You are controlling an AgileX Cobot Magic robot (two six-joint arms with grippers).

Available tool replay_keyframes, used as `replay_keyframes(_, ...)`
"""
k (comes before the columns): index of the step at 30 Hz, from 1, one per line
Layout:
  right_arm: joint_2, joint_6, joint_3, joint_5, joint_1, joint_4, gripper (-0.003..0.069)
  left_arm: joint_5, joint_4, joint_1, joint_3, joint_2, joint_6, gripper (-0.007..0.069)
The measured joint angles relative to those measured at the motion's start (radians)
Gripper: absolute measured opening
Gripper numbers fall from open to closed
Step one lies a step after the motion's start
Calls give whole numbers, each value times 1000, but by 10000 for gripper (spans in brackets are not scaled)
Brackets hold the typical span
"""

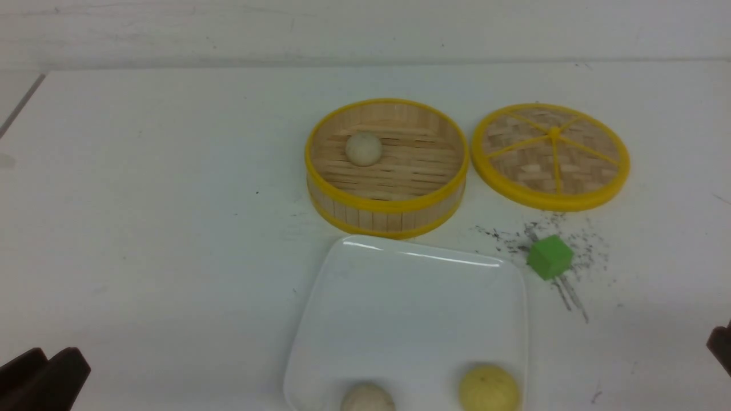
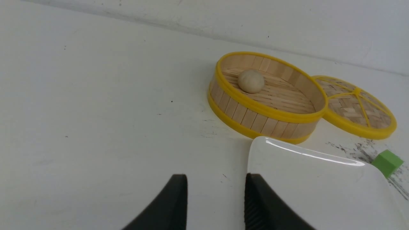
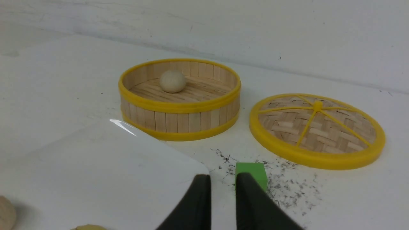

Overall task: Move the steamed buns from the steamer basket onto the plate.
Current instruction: Use the left arm to grab the steamed stuffed bun that is closest to it

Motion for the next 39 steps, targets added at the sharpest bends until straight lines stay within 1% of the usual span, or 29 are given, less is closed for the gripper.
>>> replay_keyframes(7, 0, 0, 0, 0, 0, 0, 148, 0, -13, 0, 0, 0, 0, 283)
replay_keyframes(9, 0, 0, 0, 0, 0, 0, 152, 2, -40, 0, 0, 0, 0, 283)
replay_keyframes(12, 0, 0, 0, 0, 0, 0, 153, 8, -49, 0, 0, 0, 0, 283)
replay_keyframes(35, 0, 0, 0, 0, 0, 0, 174, -3, -56, 0, 0, 0, 0, 283)
replay_keyframes(39, 0, 1, 0, 0, 0, 0, 181, -30, -80, 0, 0, 3, 1, 283)
